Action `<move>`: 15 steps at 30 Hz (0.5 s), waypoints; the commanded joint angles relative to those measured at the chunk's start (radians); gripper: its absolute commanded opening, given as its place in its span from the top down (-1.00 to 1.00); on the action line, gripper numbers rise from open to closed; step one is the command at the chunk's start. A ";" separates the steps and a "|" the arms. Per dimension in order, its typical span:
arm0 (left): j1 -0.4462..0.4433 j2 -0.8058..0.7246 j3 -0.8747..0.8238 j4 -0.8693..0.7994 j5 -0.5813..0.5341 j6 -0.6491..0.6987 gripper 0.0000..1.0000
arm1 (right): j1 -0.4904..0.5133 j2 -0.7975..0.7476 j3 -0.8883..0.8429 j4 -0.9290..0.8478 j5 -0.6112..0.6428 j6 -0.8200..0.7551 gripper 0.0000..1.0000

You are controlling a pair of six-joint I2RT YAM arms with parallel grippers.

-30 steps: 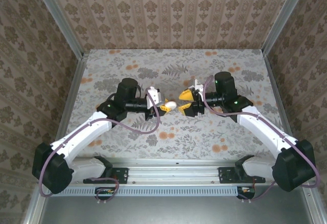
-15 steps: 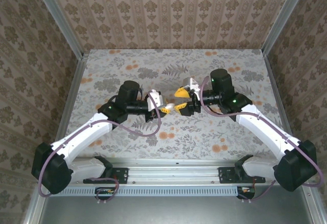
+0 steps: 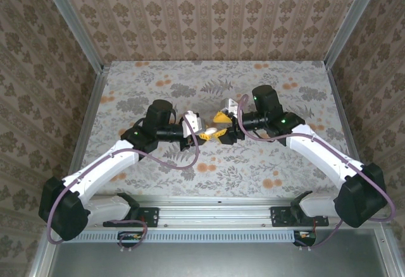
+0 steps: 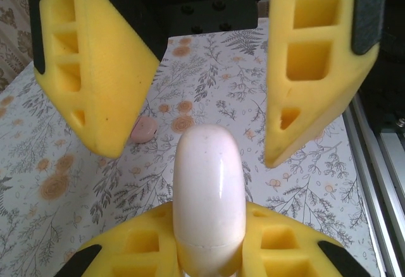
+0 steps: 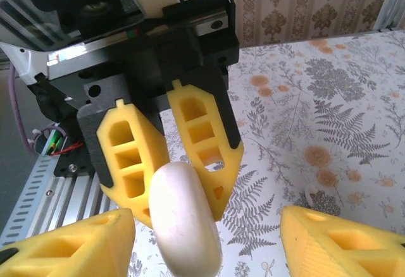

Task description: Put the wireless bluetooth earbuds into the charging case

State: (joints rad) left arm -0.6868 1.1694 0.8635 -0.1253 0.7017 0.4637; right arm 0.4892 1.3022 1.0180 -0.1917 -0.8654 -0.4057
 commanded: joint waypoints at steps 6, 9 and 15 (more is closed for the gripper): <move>-0.004 -0.033 0.002 0.036 0.051 -0.026 0.87 | 0.005 0.015 0.029 0.024 0.069 -0.011 -0.23; -0.004 -0.039 -0.003 0.033 0.054 -0.029 0.87 | -0.005 0.014 0.022 0.070 0.091 0.027 -0.22; -0.005 -0.043 -0.016 0.027 0.048 -0.029 0.87 | -0.059 -0.003 -0.010 0.229 0.063 0.153 -0.21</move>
State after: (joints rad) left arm -0.6785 1.1561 0.8631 -0.1101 0.6880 0.4412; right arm 0.4622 1.3090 1.0176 -0.0948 -0.8425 -0.3302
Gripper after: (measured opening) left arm 0.194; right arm 0.606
